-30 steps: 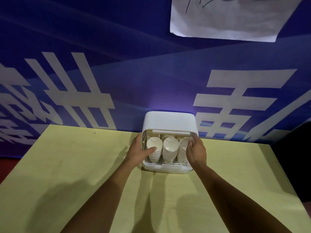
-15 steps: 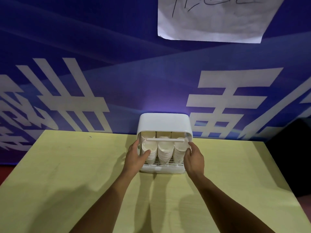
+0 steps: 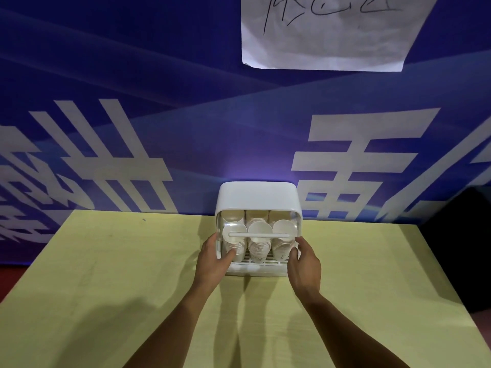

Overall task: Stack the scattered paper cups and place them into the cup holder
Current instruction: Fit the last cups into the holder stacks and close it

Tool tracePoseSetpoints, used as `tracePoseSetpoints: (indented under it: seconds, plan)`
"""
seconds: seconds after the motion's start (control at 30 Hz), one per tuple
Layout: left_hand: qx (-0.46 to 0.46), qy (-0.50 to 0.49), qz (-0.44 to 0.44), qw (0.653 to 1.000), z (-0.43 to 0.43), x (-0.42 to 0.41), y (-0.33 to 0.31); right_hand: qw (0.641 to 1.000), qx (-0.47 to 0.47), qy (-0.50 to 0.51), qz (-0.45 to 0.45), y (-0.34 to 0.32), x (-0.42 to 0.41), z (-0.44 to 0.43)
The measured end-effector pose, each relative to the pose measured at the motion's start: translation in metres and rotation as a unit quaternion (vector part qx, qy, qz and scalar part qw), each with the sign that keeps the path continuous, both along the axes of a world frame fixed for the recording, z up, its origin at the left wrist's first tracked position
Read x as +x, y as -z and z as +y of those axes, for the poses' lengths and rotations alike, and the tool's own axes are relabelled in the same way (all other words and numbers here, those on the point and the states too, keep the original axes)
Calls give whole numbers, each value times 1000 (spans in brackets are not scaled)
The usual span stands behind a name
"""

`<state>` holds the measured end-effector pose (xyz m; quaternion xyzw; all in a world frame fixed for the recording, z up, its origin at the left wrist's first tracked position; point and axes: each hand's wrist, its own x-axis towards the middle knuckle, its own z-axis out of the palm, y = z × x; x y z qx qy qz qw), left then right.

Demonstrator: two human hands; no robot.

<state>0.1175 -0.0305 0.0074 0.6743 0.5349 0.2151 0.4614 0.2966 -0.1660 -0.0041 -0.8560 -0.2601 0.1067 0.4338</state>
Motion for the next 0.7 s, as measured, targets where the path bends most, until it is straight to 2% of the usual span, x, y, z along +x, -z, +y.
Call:
tracePoseSetpoints:
  seconds: [0.27, 0.43, 0.57, 0.7]
  plan:
    - [12, -4, 11, 1000, 4, 5, 2, 998, 42, -21, 46, -4, -4, 6]
    - [35, 14, 26, 999, 8, 9, 3, 996, 1, 11, 84, 3, -17, 14]
    - [56, 34, 54, 996, 11, 9, 8, 993, -15, -90, 71, 12, -32, 18]
    - [61, 42, 73, 995, 15, 8, 12, 979, 9, -177, 103, 16, -44, 21]
